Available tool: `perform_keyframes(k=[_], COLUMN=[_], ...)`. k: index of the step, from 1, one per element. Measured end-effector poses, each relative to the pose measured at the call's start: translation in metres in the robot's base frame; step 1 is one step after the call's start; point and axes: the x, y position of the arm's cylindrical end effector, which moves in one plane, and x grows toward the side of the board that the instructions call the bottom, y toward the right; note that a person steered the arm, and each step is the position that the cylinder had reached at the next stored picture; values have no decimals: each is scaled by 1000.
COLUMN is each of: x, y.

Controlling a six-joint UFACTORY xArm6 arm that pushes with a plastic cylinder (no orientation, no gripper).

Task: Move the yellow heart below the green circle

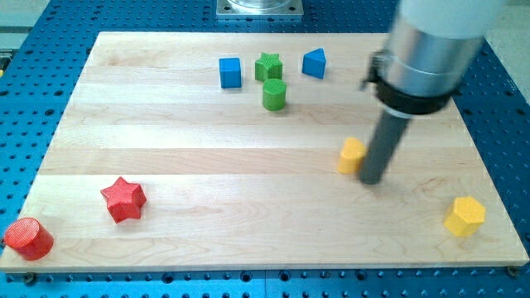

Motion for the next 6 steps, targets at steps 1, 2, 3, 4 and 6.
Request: perform_keyframes(k=[1,2,3,4,6], x=[-7,13,26,-17,-35], y=[-77,-65,7,-1,-15])
